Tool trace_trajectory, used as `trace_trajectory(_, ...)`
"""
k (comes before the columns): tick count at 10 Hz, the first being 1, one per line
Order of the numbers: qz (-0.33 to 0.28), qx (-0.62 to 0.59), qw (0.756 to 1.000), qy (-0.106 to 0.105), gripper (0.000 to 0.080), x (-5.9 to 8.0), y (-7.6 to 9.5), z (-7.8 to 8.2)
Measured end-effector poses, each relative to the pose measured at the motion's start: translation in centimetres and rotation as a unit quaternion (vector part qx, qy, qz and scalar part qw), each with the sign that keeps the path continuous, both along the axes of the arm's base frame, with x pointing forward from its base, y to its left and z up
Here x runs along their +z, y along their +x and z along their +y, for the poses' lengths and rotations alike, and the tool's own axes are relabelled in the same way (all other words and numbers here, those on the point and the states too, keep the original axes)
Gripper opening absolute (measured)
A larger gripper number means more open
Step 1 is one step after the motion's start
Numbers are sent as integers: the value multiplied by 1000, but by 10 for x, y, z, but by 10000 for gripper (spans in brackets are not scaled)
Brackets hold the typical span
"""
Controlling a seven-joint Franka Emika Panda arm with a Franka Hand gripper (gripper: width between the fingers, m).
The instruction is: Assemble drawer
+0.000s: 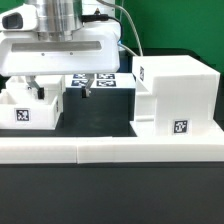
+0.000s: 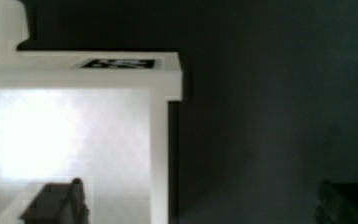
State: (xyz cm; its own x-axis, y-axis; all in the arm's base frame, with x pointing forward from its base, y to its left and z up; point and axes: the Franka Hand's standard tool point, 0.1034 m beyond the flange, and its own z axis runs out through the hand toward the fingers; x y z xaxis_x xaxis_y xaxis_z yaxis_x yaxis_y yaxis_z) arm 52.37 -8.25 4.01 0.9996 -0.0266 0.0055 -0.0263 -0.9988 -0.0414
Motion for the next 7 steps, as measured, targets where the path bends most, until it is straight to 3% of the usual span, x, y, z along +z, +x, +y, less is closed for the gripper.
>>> trace_trajectory(3, 2, 1, 1000, 4, 649, -2, -3, -11)
trace_trajectory(5, -3, 1, 1000, -9, 649, -21, -10, -19)
trace_trajectory(7, -5, 2, 1000, -15, 649, -29, -13, -18)
